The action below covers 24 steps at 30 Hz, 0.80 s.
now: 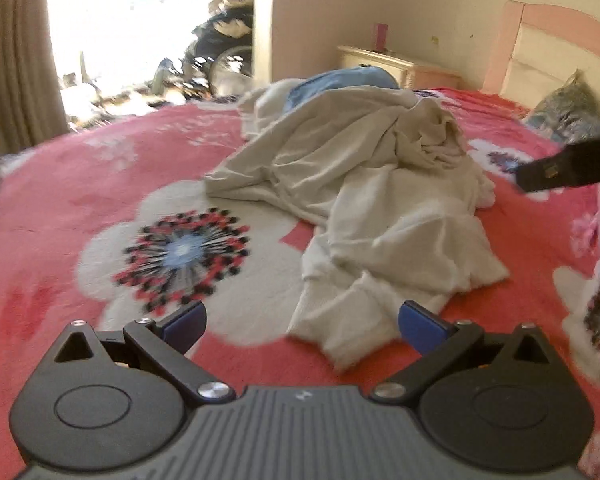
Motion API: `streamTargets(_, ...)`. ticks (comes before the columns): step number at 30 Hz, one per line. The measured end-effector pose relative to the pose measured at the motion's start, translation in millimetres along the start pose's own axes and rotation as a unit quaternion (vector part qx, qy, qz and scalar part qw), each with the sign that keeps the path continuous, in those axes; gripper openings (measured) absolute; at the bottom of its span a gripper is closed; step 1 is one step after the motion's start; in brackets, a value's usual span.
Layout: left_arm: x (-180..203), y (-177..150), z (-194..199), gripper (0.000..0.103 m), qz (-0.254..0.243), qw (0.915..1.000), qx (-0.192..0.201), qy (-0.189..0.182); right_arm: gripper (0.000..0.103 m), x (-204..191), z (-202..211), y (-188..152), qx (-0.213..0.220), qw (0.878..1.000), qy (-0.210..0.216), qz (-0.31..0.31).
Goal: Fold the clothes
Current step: 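Grasp the cream sweatshirt fabric with the left gripper while the right gripper grasps another edge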
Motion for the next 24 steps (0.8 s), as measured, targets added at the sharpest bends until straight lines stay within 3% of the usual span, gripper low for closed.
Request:
streamTargets(5,-1,23,-47,0.084,0.001,0.9995,-0.002,-0.031,0.100,14,-68,12,-0.009,0.998,0.023,-0.052)
streamTargets(7,1,31,-72,0.068,-0.007,0.9995,-0.013,-0.028,0.100,12,-87,24,0.016,0.998,0.031,-0.044)
streamTargets(12,9,36,-121,0.056,-0.020,0.9986,-0.041,-0.028,0.095,-1,-133,54,0.059,0.997,0.045,-0.017)
streamTargets(15,14,39,-127,0.043,-0.027,0.9987,-0.031,-0.030,0.089,-4,-168,56,0.033,0.999,0.037,-0.008)
streamTargets(17,14,39,-127,0.031,-0.021,0.9991,-0.024,-0.029,0.068,-5,-191,53,0.004,0.999,0.032,-0.004)
streamTargets(18,14,39,-125,0.020,-0.018,0.9992,-0.021,-0.028,0.063,-2,-190,51,0.010,0.999,0.035,-0.013)
streamTargets(19,14,39,-121,0.016,-0.018,0.9993,-0.017,-0.028,0.036,0,-188,49,0.015,0.999,0.037,-0.022)
streamTargets(20,15,39,-118,0.014,-0.021,0.9993,-0.014,-0.025,0.024,3,-181,49,0.020,0.999,0.036,-0.024)
streamTargets(24,25,40,-94,0.013,-0.040,0.9989,0.000,-0.023,0.016,12,-145,52,0.052,0.998,0.035,-0.018)
Point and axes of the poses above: each gripper's, at about its wrist camera, not at the fingertips, and z roughly against the way its jaws point, x to its right, y to its top, the point moved 8 cm from there along -z, roughly the way its jaws point, and after that the axes turned 8 degrees about -y, right-handed, at the moved point
